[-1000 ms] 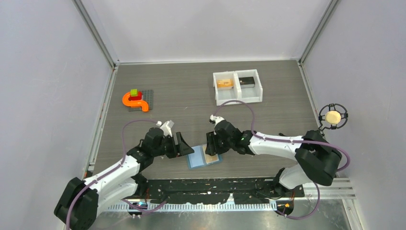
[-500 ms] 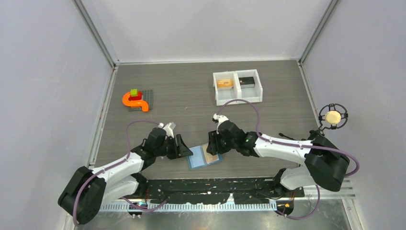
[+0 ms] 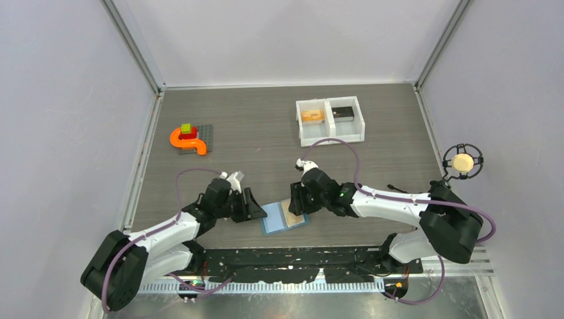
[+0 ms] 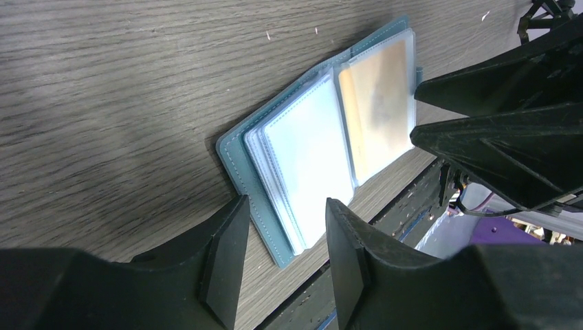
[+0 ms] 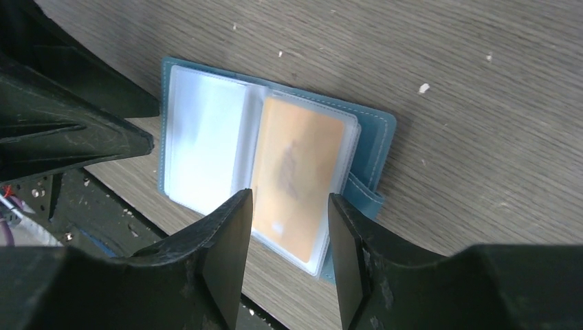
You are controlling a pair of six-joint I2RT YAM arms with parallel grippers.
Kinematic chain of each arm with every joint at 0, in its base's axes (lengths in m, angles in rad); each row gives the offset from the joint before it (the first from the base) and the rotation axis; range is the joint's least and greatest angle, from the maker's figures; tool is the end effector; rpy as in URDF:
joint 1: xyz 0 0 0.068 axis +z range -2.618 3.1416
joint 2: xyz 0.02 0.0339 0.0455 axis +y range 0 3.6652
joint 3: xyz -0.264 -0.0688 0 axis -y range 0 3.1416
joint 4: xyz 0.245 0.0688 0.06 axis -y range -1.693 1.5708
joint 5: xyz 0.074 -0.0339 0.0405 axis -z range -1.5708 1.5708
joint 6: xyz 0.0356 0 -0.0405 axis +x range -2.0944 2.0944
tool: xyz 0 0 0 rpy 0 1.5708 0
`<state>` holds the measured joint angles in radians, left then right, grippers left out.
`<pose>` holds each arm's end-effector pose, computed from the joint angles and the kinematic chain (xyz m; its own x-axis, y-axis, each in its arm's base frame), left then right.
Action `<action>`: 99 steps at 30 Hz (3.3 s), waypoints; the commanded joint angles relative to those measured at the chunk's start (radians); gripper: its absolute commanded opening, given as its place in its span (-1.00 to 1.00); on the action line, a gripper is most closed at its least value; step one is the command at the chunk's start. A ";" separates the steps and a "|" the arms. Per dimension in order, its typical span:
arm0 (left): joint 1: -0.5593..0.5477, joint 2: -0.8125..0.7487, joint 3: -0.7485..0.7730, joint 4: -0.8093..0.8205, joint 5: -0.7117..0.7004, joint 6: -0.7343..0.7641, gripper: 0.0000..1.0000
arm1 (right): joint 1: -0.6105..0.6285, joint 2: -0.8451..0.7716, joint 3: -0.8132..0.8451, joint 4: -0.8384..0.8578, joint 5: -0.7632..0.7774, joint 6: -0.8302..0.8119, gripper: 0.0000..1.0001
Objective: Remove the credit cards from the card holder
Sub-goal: Remove the credit card from the card holder.
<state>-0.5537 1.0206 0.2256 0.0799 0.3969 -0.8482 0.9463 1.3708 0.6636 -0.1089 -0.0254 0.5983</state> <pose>0.1433 -0.1048 0.1356 -0.9188 -0.2453 -0.3092 0.0666 0.6759 -0.7340 0.1559 0.2178 0.1788 -0.8145 -0.1671 -0.5556 -0.4386 0.8042 0.4011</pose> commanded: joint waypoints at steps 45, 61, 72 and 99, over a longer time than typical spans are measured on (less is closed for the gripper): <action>0.004 0.015 -0.005 0.077 0.031 0.017 -0.17 | 0.033 -0.022 0.010 0.191 -0.204 -0.018 -0.09; 0.004 -0.096 0.016 -0.053 -0.030 0.026 -0.12 | 0.037 -0.042 0.057 0.011 -0.078 -0.024 -0.06; 0.003 -0.228 0.047 -0.164 -0.059 0.019 -0.16 | 0.037 -0.152 0.077 0.001 -0.068 -0.023 -0.18; -0.008 0.159 -0.015 0.229 0.062 -0.009 -0.77 | 0.003 0.199 0.022 0.229 -0.154 0.019 -0.15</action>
<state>-0.5568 1.1610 0.2203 0.2558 0.4564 -0.8822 0.9627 1.5517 0.6926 0.0578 -0.1680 0.6052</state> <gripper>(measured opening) 0.118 0.422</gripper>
